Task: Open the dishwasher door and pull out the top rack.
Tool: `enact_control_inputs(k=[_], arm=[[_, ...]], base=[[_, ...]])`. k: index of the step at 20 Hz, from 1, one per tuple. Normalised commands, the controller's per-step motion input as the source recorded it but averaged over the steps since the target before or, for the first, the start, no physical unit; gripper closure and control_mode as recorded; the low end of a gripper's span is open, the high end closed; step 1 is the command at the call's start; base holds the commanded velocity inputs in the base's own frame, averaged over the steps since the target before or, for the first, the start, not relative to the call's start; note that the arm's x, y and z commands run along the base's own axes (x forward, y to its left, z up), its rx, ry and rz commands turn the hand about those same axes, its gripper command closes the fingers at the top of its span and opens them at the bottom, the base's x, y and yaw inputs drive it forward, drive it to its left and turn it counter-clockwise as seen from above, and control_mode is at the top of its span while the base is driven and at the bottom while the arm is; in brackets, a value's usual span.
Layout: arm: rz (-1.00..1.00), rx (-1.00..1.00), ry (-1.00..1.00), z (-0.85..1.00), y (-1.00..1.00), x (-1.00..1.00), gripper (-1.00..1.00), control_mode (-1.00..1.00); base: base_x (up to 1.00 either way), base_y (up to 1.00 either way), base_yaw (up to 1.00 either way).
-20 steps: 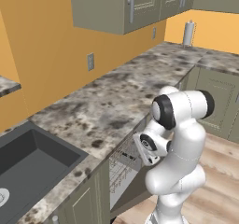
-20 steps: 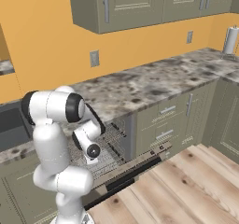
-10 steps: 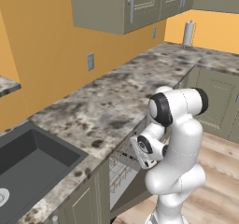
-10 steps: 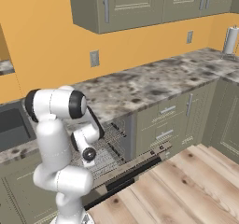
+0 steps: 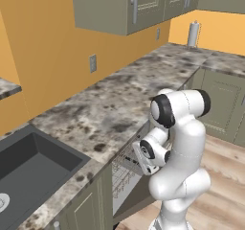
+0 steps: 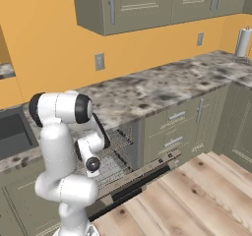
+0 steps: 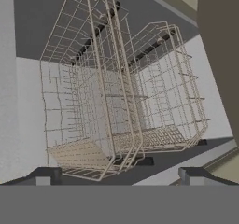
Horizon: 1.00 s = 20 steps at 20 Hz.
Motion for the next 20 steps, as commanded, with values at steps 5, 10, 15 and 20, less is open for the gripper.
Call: enact_control_inputs(k=[5,10,15,20], arm=[[0.06,0.00,-0.02,0.00,0.10,0.05,-1.00,-1.00],[0.09,0.01,0.00,-0.04,0.14,0.18,-1.00,-1.00],[0.10,0.03,0.00,-0.14,0.07,0.27,-1.00,-1.00],[0.09,0.02,0.00,-0.25,0.02,0.19,-1.00,-1.00]], base=[[0.00,0.00,0.00],[0.00,0.00,0.00],[0.00,0.00,0.00],[0.00,0.00,0.00]])
